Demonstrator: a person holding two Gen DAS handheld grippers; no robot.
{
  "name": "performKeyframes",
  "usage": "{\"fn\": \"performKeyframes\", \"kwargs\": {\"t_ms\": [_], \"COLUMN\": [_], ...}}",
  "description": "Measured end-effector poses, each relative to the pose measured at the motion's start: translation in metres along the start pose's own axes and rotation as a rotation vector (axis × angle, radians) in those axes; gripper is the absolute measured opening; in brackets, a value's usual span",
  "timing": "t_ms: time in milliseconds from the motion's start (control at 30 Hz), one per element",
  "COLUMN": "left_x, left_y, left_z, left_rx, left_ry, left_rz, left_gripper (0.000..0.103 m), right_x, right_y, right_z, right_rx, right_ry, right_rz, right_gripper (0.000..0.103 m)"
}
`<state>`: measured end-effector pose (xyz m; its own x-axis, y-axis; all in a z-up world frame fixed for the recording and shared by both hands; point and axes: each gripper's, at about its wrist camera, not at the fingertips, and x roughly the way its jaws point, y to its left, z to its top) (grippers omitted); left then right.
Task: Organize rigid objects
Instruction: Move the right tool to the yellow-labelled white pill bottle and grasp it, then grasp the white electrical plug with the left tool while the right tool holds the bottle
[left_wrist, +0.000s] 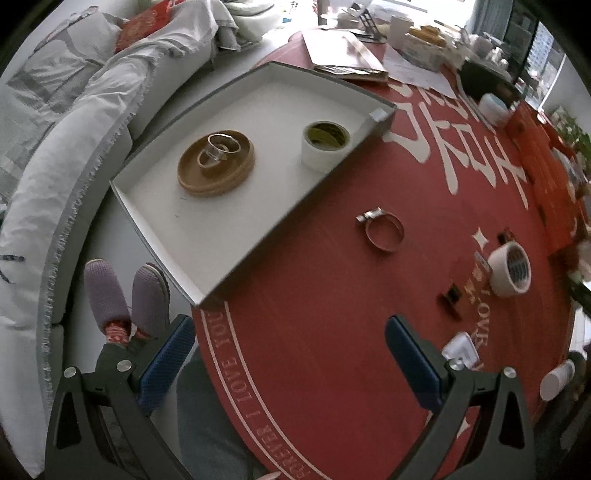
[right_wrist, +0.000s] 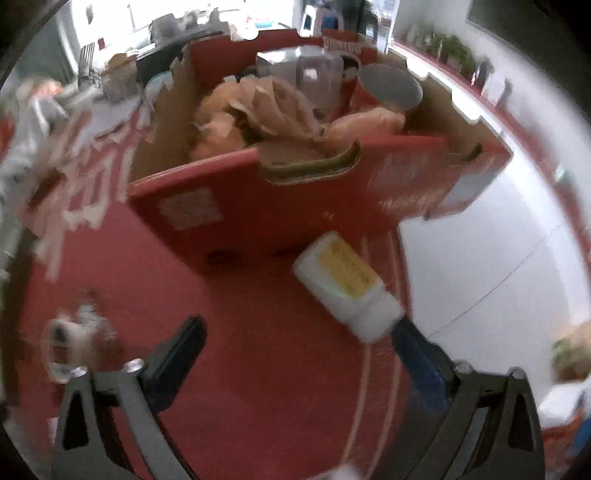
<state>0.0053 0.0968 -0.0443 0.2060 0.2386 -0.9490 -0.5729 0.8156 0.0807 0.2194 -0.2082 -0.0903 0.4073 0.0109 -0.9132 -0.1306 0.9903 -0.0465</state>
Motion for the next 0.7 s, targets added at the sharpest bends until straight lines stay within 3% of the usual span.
{"fn": "performKeyframes", "kwargs": {"t_ms": [33, 67, 100, 267, 433, 700], "left_x": [-0.002, -0.004, -0.006, -0.009, -0.017, -0.006], "left_y": [-0.001, -0.001, -0.002, -0.006, -0.017, -0.059], "left_z": [-0.001, -0.002, -0.003, -0.005, -0.007, -0.024], "left_rx": [0.003, 0.006, 0.009, 0.026, 0.06, 0.199], "left_ry": [-0.006, -0.012, -0.013, -0.015, -0.043, -0.001], "left_rz": [0.004, 0.007, 0.01, 0.024, 0.009, -0.045], "left_gripper": [0.103, 0.103, 0.103, 0.103, 0.103, 0.103], "right_x": [0.001, 0.005, 0.011, 0.003, -0.01, -0.039], "right_y": [0.005, 0.01, 0.015, 0.022, 0.018, 0.002], "right_z": [0.003, 0.004, 0.004, 0.0, -0.017, -0.045], "right_rx": [-0.042, -0.081, -0.098, -0.084, -0.065, -0.042], "right_ry": [-0.007, 0.025, 0.065, 0.072, 0.079, 0.071], "right_rz": [0.019, 0.061, 0.076, 0.138, 0.287, 0.339], "right_gripper": [0.094, 0.064, 0.065, 0.065, 0.065, 0.065]}}
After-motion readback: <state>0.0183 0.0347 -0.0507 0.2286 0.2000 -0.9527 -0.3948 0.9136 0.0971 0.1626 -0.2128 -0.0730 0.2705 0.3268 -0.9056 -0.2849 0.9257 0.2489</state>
